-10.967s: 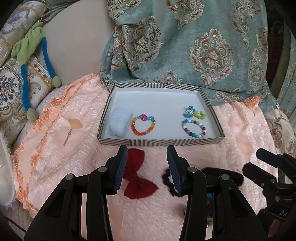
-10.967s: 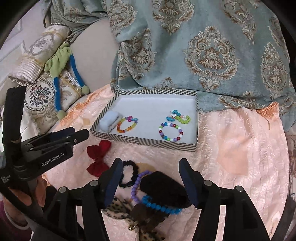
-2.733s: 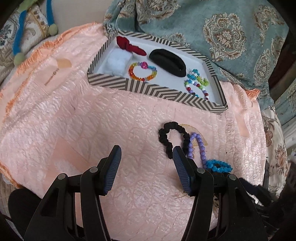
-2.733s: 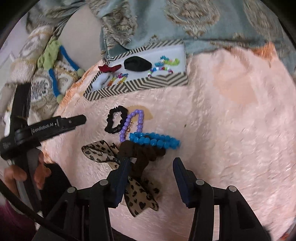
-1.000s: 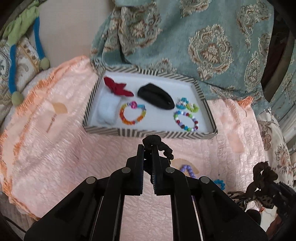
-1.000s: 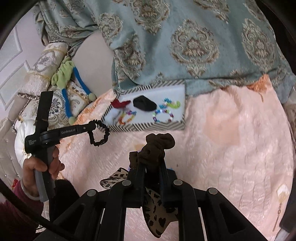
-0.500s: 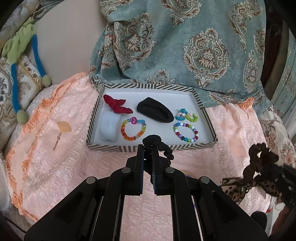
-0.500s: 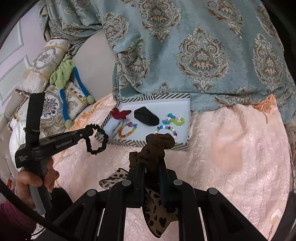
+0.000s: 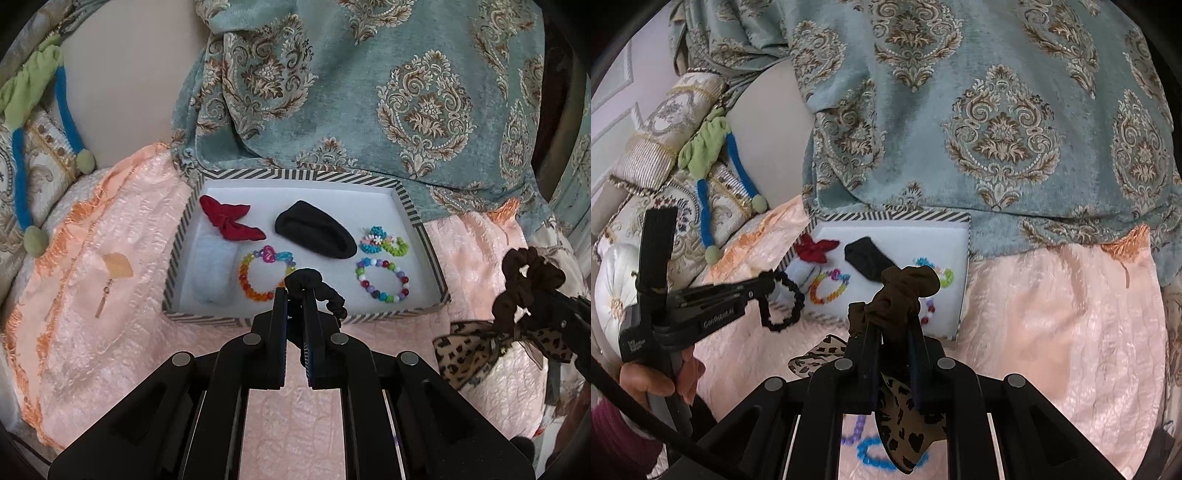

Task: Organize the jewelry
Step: 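Carry the black scrunchie into the tray with the left gripper while the right places the leopard-bow scrunchie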

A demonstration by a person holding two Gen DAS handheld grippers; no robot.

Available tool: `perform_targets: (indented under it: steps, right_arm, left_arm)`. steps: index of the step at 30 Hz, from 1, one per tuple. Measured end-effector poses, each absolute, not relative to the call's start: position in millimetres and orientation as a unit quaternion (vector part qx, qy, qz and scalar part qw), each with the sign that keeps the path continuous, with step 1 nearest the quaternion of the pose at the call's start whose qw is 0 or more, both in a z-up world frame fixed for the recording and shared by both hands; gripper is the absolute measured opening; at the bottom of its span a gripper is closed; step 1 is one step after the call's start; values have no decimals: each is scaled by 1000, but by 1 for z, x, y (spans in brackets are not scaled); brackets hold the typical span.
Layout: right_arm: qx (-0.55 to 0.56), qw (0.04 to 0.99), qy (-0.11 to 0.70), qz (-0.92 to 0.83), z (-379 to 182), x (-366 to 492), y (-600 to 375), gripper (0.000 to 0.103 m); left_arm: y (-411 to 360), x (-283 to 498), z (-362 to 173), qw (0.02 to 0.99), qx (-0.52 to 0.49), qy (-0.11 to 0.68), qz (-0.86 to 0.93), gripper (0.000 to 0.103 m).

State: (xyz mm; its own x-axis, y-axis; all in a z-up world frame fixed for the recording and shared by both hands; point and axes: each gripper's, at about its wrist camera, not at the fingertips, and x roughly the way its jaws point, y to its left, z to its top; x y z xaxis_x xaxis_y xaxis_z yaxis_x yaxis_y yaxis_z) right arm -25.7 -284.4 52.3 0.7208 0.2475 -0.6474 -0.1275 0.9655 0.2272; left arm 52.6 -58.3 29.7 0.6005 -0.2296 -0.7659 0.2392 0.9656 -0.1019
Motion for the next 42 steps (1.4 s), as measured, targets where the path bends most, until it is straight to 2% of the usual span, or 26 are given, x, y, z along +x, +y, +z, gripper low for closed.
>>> perform_targets:
  steps: [19,42]
  right_arm:
    - [97,924,359,87,42,96,-285,12]
    - [166,900,390,101,-14,193,-279,12]
  left_arm:
    - [-90,117,-8,877,3,457,-146,6]
    - [-88,149,-56,864,5,486,-129,6]
